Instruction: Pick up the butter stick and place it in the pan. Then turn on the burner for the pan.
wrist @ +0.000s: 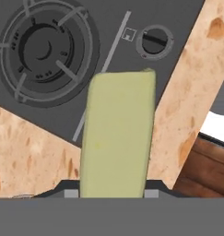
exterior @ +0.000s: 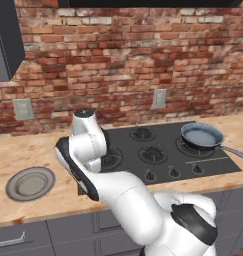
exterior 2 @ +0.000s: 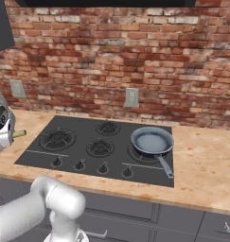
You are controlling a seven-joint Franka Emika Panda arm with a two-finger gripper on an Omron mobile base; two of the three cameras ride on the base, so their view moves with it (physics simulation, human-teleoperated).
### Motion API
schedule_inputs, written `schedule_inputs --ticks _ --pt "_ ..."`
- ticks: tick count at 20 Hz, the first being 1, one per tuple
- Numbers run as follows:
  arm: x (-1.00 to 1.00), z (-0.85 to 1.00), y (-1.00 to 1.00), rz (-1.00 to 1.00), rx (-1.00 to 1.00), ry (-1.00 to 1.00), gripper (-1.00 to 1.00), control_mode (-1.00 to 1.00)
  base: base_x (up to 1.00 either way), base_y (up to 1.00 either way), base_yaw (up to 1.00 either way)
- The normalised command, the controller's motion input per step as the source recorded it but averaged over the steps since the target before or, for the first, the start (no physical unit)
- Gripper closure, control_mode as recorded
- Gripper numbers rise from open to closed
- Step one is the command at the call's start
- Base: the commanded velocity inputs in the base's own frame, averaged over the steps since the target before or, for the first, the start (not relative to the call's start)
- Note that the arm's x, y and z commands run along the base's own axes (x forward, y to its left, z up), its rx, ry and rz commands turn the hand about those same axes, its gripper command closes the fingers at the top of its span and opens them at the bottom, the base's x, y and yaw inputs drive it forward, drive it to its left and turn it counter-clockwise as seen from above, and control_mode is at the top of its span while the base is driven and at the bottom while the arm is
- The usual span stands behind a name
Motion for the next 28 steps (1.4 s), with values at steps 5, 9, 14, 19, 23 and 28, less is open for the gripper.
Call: schedule_inputs --ticks 5,9,14,19,23,28 --pt "0.0 0.2 -0.91 -0.08 0.06 0.0 1.0 -1.0 0.0 0.0 0.0" --pt "0.0 0.18 -0.9 -0.11 0.05 0.0 1.0 -1.0 0.0 0.0 0.0" --pt "0.0 0.23 -0.91 -0.12 0.04 0.01 1.0 -1.0 0.0 0.0 0.0" --pt "0.0 0.22 -0.96 -0.11 0.06 0.02 1.0 -1.0 0.0 0.0 0.0" --pt "0.0 0.25 -0.91 -0.1 0.03 0.01 1.0 -1.0 0.0 0.0 0.0" --pt "0.03 0.2 -0.89 -0.08 0.0 0.0 1.0 -1.0 0.0 0.0 0.0"
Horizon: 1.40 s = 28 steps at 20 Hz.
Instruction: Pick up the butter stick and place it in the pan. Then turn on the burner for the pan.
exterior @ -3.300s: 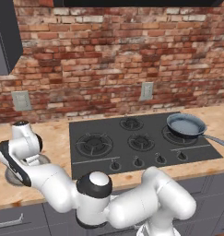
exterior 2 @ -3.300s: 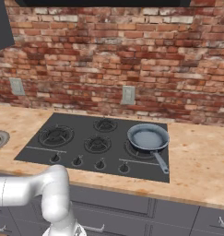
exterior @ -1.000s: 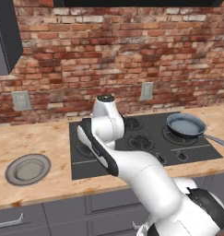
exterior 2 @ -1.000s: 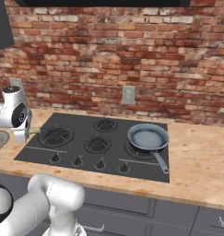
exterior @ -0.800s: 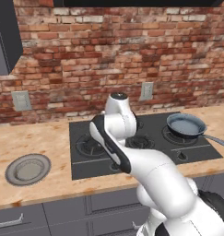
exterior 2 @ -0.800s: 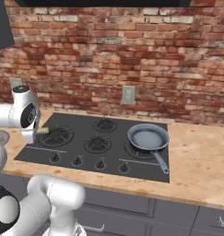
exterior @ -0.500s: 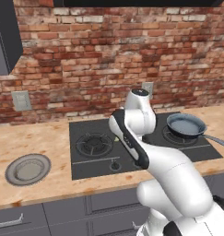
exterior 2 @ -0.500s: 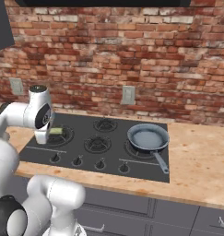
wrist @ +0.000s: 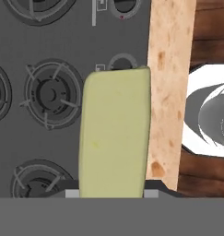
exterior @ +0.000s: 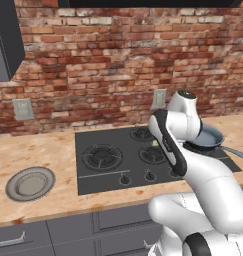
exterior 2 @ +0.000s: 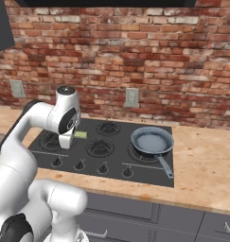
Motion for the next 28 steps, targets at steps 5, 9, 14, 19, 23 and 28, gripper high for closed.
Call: schedule_inputs --ticks 5,9,14,19,23,28 --pt "0.14 0.04 -0.64 -0.08 -0.01 0.04 1.0 -1.0 0.0 0.0 0.0" --pt "0.06 0.04 -0.58 -0.05 -0.03 0.06 1.0 -1.0 0.0 0.0 0.0" --pt "0.0 0.08 -0.74 0.0 -0.08 0.07 1.0 -1.0 0.0 0.0 0.0" --pt "-0.02 0.21 -0.37 0.06 -0.03 0.01 1.0 -1.0 0.0 0.0 0.0" --pt "0.0 0.26 -0.06 0.12 -0.02 0.0 1.0 -1.0 0.0 0.0 0.0" --pt "0.0 0.17 -0.27 0.16 0.0 0.0 1.0 -1.0 0.0 0.0 0.0"
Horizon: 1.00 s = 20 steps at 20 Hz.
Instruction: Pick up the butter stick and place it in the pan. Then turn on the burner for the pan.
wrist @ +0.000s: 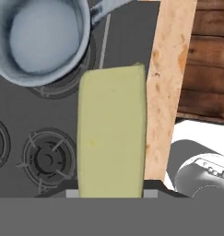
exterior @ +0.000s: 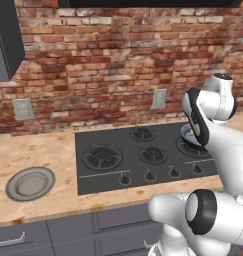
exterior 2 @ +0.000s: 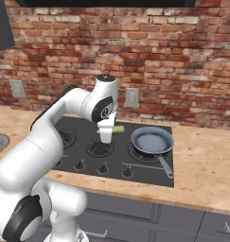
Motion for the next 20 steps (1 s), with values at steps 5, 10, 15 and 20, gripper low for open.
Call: schedule_inputs --ticks 5,10,15,20 --pt "0.0 0.06 -0.37 0.17 -0.02 0.0 1.0 -1.0 0.0 0.0 0.0" --pt "0.0 0.01 -0.39 0.16 -0.08 0.0 1.0 -1.0 0.0 0.0 0.0" --pt "0.01 0.0 -0.35 0.12 -0.1 0.0 1.0 -1.0 0.0 0.0 0.0" --pt "0.25 -0.06 -0.29 0.05 0.0 0.0 1.0 -1.0 0.0 0.0 0.0"
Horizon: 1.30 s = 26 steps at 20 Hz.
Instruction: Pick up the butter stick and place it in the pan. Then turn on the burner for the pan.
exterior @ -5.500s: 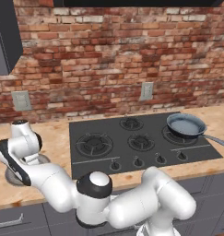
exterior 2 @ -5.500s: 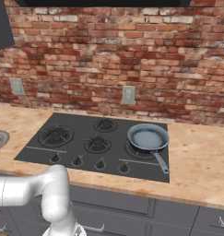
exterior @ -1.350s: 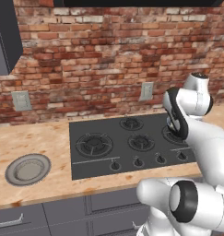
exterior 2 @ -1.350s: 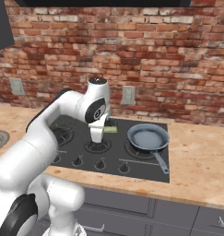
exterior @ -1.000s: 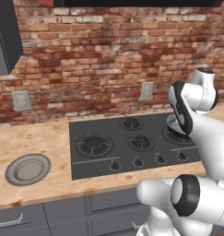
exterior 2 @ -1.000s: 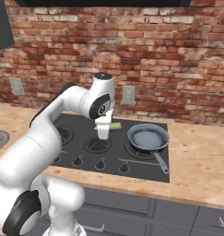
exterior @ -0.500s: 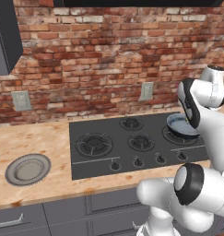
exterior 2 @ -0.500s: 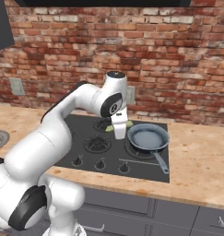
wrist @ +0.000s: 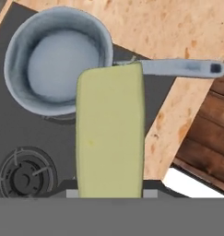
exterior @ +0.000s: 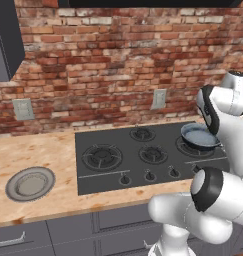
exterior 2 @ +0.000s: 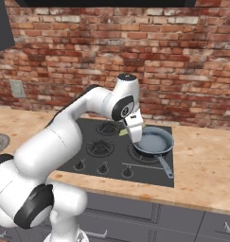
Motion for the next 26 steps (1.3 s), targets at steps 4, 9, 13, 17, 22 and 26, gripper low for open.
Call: schedule_inputs --ticks 4,9,13,17,22,26 --pt "0.31 -0.13 -0.34 0.03 0.0 -0.01 1.0 -1.0 0.0 0.0 0.0" --pt "0.24 -0.2 -0.26 0.01 0.0 0.0 1.0 -1.0 0.0 0.0 0.0" --pt "0.26 -0.41 -0.08 0.0 0.0 0.0 1.0 -1.0 0.0 0.0 0.0" --pt "0.29 -0.4 -0.04 0.0 0.0 0.0 1.0 -1.0 0.0 0.0 0.0" --pt "0.37 -0.23 -0.07 0.0 0.0 0.0 1.0 -1.0 0.0 0.0 0.0" --pt "0.36 -0.12 -0.15 0.01 0.0 0.01 1.0 -1.0 0.0 0.0 0.0"
